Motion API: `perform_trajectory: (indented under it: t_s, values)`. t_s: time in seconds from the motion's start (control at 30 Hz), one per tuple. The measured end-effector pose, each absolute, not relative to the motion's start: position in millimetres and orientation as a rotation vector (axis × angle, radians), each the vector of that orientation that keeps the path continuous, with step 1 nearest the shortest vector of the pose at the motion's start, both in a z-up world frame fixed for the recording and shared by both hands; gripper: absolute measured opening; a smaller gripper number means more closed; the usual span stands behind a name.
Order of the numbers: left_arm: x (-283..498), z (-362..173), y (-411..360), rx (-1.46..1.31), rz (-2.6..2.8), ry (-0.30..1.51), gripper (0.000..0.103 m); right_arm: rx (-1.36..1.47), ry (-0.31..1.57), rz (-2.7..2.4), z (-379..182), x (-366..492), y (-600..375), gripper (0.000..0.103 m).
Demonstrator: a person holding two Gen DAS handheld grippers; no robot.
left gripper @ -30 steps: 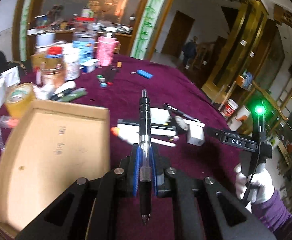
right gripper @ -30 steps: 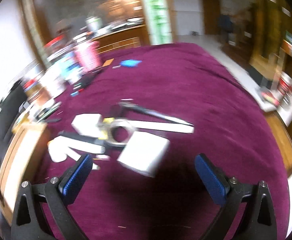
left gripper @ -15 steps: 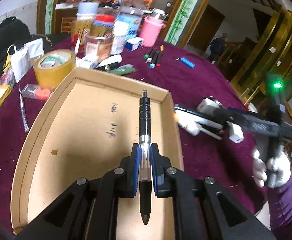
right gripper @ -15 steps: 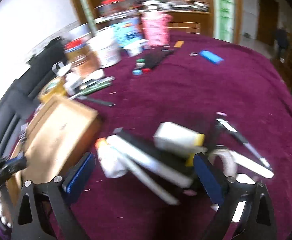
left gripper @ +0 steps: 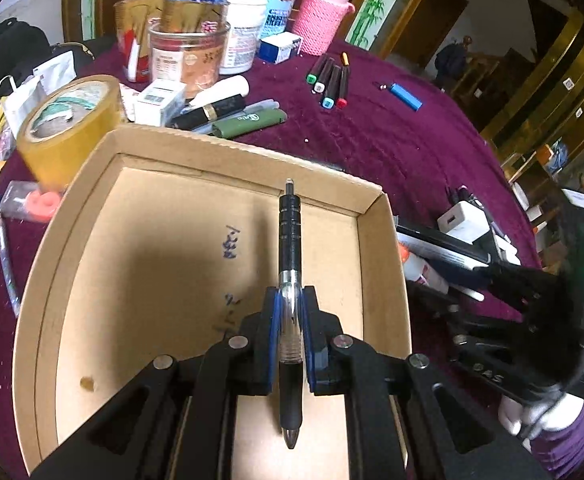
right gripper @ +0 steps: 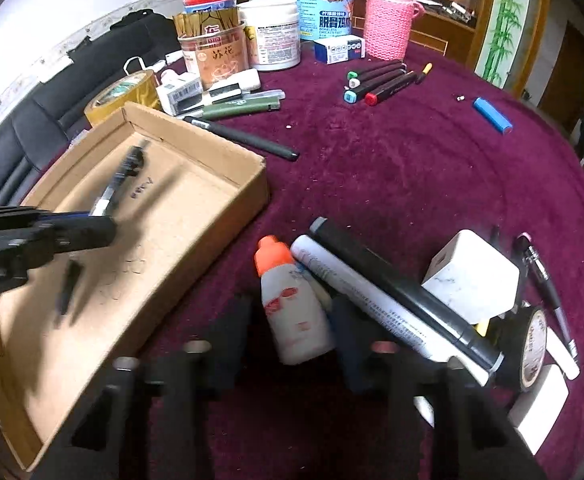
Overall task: Organize rigid objects
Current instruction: 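Lower the black pen into the tray with the left tool while the right grasps the glue bottle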
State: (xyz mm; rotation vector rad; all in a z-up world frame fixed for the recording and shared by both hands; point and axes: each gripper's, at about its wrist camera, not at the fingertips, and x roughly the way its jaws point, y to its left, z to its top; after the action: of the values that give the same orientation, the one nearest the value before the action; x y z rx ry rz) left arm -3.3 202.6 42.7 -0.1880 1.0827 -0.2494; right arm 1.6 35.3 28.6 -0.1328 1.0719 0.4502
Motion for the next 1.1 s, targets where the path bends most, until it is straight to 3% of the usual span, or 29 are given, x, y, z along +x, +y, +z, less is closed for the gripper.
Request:
perform_trajectory:
  t_s: [0.1,0.17,0.2,0.57,1.1]
  values:
    - [0,44,201,-0.183,-0.233,1.065,0.022,-0.104,1.069,0.45,33,0,32,0.031]
    - [-1,47,205,-0.197,-0.227,1.043,0.052,-0.071,1.067,0.45,38,-2,28,0.03]
    - [-5,50,209,-0.214,-0.229,1.019,0.055,-0.047,1.063,0.45,42,-2,25,0.03]
    - [-18,35,250,-0.45,-0.166,1.007,0.062,0.142,1.015,0.539,94,0,48,0.029]
    - [-47,60,278,-0.611,-0.216,0.878,0.065,0.077,1.177,0.431,37,55,117,0.029]
